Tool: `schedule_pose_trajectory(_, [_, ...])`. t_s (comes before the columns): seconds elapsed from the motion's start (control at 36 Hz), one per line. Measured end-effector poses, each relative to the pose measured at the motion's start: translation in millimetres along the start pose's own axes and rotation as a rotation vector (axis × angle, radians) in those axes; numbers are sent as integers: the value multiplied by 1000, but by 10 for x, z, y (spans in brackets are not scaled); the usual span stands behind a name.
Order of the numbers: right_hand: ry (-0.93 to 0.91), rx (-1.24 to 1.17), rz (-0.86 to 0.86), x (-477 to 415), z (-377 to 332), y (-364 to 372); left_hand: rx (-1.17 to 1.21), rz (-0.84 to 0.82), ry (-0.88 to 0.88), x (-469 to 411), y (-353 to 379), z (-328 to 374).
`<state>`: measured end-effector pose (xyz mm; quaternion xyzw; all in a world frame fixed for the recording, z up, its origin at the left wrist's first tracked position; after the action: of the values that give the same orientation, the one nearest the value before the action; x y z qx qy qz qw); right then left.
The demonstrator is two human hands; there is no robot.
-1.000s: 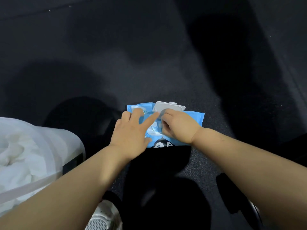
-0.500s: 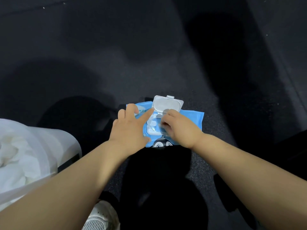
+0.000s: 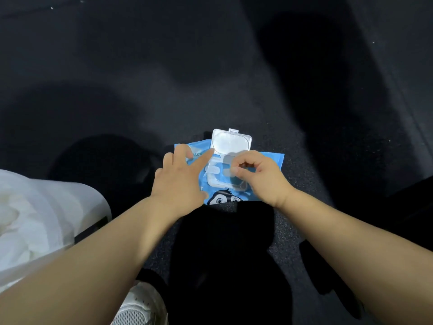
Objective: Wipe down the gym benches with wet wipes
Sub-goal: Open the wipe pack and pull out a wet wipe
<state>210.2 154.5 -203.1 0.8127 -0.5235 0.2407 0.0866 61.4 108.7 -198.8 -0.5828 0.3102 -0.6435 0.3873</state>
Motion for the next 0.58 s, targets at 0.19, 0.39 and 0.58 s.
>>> schedule_pose_trajectory(0.19, [27, -21, 1, 53, 1, 0, 167, -19, -4, 20, -33, -3])
schedule_pose_trajectory(0.39, [117, -266, 82, 80, 92, -36, -3, 20, -12, 7, -58, -3])
schedule_pose_trajectory(0.58, [301, -662, 81, 128, 219, 12, -100, 50, -1, -36, -121, 45])
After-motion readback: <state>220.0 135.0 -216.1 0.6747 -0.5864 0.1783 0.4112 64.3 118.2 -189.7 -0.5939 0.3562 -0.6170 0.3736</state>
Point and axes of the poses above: each hand's wrist, its own x-axis away from the middle knuckle, its own y-axis out of the palm, z = x × y, the point moved 10 cm from there along -x, towards the middle knuckle, and after that the axes turned 12 degrees about -x, right-handed, at the moved point
